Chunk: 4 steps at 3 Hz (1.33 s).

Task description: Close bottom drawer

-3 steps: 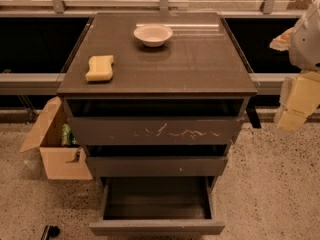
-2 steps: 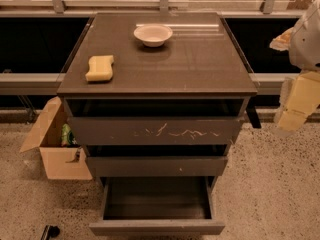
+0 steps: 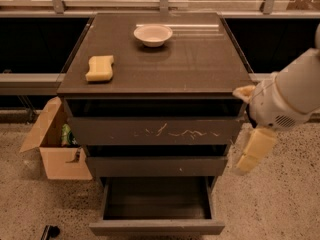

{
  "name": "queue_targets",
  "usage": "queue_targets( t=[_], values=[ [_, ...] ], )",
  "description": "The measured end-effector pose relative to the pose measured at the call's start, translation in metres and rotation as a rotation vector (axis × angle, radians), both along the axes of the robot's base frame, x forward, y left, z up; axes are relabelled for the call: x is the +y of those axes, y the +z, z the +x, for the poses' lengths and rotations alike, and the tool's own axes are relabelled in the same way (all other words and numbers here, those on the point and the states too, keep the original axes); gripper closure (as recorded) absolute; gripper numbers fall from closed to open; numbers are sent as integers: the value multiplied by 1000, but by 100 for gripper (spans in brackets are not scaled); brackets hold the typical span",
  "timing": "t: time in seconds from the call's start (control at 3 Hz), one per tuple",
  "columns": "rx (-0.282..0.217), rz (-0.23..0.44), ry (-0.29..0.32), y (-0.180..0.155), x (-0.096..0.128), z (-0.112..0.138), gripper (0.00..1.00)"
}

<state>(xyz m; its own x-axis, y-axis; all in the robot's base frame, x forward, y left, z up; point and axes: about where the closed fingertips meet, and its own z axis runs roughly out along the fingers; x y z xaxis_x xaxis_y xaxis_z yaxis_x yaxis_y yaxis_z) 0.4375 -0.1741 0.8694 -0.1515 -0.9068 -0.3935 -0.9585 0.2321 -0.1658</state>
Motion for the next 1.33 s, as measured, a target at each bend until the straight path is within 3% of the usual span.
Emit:
queue_targets(
  t=[0.33,0.67,1.0,1.33],
  values=[
    [42,99,37,-52,25,-5,0],
    [42,99,37,-52,25,-5,0],
    [78,92,64,-90,33,-8,0],
    [145,75,125,-178,50,-22,0]
  ],
)
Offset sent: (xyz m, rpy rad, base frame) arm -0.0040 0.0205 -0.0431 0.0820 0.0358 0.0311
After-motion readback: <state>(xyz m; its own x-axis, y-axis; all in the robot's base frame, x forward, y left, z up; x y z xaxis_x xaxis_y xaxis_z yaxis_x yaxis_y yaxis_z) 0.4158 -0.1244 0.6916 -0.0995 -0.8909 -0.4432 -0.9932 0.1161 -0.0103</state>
